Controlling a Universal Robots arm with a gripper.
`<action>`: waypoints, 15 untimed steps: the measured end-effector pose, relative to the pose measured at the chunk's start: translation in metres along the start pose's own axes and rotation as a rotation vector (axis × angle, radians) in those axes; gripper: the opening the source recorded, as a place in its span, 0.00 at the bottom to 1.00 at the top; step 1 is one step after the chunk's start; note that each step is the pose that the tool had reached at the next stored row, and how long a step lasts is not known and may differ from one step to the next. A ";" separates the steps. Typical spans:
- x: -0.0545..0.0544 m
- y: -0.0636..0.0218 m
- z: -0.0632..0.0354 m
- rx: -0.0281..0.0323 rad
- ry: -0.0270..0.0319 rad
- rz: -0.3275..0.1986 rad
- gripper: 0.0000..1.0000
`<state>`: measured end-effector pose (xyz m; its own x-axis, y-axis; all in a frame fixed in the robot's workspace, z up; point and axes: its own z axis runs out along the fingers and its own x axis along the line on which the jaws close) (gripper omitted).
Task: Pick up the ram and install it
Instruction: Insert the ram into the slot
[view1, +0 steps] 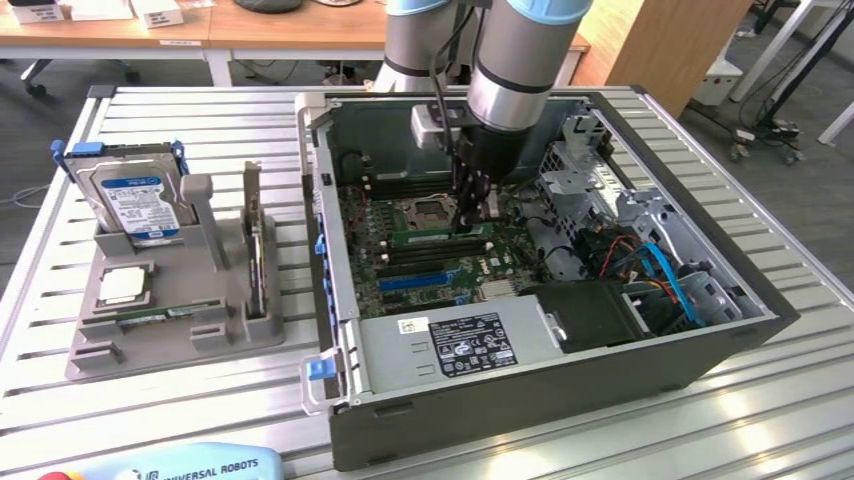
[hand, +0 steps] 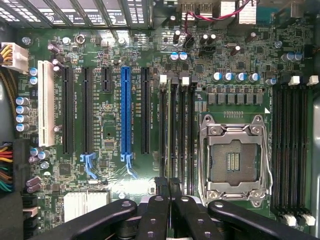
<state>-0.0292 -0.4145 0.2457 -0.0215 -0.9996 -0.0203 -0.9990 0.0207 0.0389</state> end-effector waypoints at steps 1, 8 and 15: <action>0.000 0.0000 0.0000 0.0000 0.0000 0.000 0.11; 0.001 -0.0001 0.0014 0.0000 0.0000 0.000 0.11; 0.001 -0.0001 0.0021 0.0001 0.0000 0.000 0.11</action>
<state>-0.0292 -0.4155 0.2436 -0.0215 -0.9996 -0.0203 -0.9990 0.0207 0.0388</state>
